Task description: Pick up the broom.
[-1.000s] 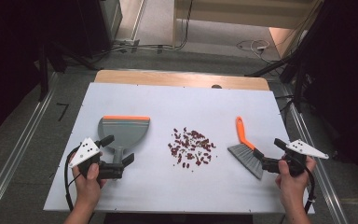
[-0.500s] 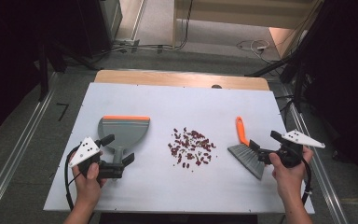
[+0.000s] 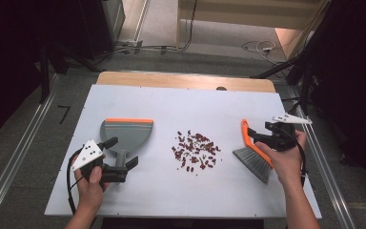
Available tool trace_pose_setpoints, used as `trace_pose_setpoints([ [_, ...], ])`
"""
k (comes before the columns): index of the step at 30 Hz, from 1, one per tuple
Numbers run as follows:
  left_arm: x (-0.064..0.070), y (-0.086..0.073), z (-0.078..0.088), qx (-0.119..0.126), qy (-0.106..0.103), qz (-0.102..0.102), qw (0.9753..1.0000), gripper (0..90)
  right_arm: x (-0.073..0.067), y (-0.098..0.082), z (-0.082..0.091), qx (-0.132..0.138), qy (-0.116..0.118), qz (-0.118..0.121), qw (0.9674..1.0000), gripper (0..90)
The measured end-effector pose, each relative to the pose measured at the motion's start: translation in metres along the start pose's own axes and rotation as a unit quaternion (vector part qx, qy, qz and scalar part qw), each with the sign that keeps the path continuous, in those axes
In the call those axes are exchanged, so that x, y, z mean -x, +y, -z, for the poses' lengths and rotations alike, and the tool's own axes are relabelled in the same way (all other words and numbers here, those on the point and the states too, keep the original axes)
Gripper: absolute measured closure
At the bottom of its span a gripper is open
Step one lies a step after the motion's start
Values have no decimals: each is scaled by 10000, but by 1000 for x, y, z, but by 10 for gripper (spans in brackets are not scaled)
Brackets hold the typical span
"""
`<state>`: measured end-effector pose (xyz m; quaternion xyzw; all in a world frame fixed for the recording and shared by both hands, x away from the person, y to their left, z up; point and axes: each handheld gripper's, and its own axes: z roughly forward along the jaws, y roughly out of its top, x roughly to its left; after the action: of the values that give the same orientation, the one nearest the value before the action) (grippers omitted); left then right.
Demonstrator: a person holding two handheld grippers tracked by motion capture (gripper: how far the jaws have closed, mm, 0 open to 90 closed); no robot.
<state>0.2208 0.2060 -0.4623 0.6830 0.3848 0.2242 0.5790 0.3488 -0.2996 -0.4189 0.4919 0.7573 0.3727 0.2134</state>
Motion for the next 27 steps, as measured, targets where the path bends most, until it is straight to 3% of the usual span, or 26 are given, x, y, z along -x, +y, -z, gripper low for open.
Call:
trace_pose_setpoints([
  [4, 1, -1, -1, -17, -36, -15, 10000, 0, -2, 5, -12, -262, -345, 37, 9991, 327],
  [5, 1, -1, -2, -29, -46, -30, 10000, 0, -2, 5, -12, -262, -345, 37, 9991, 327],
  [7, 2, -2, -3, -60, -82, -53, 9999, 0, 2, 5, -22, -428, -316, -53, 9986, 424],
  [10, 4, -3, -3, -113, -119, -109, 9998, 0, 8, 4, -32, -691, -123, -238, 9972, 499],
  [14, 3, -3, -2, -110, -106, -81, 9999, 0, 10, 2, -39, -926, -70, -232, 9954, 604],
  [15, 3, -3, -2, -104, -107, -72, 9999, 0, 9, 2, -41, -988, -102, -177, 9949, 605],
  [17, 2, -3, -1, -112, -97, -70, 9999, 0, 8, 0, -43, -1157, -160, -356, 9925, 604],
  [20, 2, -3, -1, -94, -92, -72, 9999, 0, 8, -4, -47, -1467, -370, -263, 9881, 572],
  [27, 4, -3, -2, -113, -115, -84, 9998, 0, 7, -14, -60, -1892, -305, -461, 9804, 537],
])
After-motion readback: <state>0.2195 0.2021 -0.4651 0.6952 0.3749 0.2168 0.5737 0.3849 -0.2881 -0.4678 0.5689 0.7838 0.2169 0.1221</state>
